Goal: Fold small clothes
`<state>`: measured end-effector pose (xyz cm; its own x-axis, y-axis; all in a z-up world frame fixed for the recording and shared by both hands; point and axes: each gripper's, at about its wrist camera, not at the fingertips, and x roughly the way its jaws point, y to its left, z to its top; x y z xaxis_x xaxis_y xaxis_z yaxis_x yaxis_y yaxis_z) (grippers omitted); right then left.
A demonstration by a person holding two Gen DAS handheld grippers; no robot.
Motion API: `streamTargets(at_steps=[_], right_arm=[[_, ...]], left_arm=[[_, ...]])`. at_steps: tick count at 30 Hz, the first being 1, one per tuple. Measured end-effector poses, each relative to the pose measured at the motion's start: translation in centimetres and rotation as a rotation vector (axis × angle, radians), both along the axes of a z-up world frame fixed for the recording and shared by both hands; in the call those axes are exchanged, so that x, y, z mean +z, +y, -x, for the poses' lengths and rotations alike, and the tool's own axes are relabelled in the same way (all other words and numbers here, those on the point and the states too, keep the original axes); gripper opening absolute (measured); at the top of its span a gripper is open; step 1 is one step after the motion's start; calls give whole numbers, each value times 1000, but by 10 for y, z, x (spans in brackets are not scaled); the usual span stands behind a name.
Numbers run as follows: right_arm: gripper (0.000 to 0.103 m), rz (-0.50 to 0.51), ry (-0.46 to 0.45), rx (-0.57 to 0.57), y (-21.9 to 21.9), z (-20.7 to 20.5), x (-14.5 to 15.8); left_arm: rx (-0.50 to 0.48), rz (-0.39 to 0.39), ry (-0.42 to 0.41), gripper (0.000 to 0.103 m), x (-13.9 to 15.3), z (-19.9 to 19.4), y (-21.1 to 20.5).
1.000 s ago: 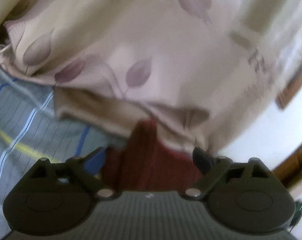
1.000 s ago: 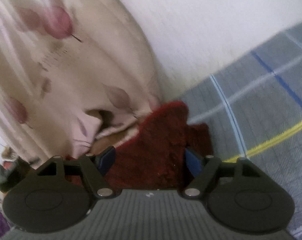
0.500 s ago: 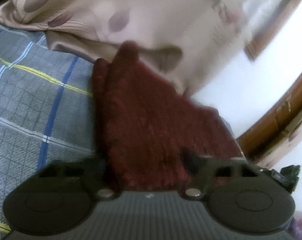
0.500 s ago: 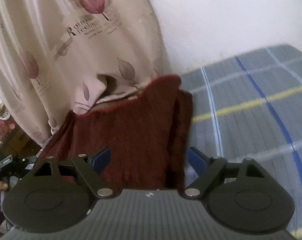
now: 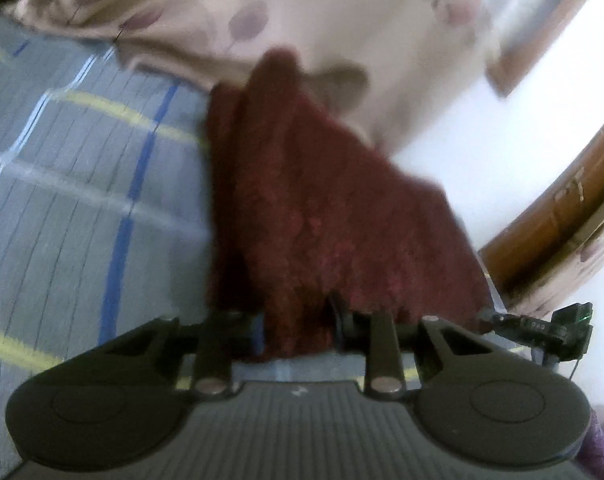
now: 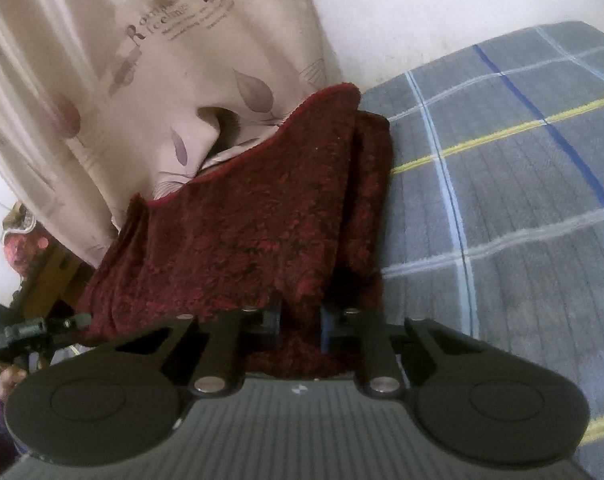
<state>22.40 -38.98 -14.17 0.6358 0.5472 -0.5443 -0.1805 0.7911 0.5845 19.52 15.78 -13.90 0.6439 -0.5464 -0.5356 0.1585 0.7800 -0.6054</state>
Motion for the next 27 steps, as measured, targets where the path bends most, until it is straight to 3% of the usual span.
streamTargets(at_steps=[5,8,9,10,12,13,17,19,23,27], right_arm=[[20,-7,32,-19,-17,8,-6],[22,18,39,-13,-15,6,-3],[31,34,33,-20,-14,5,1],[37,52,13,-31,-13,6,9],[43,91,-76,-55,-12,9,32],[46,101,-114,-58,-10,8,43],[49,147,-220,22,21,-19,77],[49,211,-235,60,45,-42,83],[49,323,-235,111,85,-97,82],[49,351,-172,99,100,-145,64]], left_arm=[[31,40,13,29,-4,6,15],[69,8,2,30,13,7,17],[74,-2,-40,32,24,10,18],[79,-10,-73,36,34,11,17],[84,-7,-126,71,53,8,13],[70,5,-166,74,62,4,7],[34,-33,-255,75,83,-32,-29],[-8,-5,-294,75,85,-57,-46],[-9,-63,-271,75,67,-122,-76],[135,-143,-203,74,34,-162,-64]])
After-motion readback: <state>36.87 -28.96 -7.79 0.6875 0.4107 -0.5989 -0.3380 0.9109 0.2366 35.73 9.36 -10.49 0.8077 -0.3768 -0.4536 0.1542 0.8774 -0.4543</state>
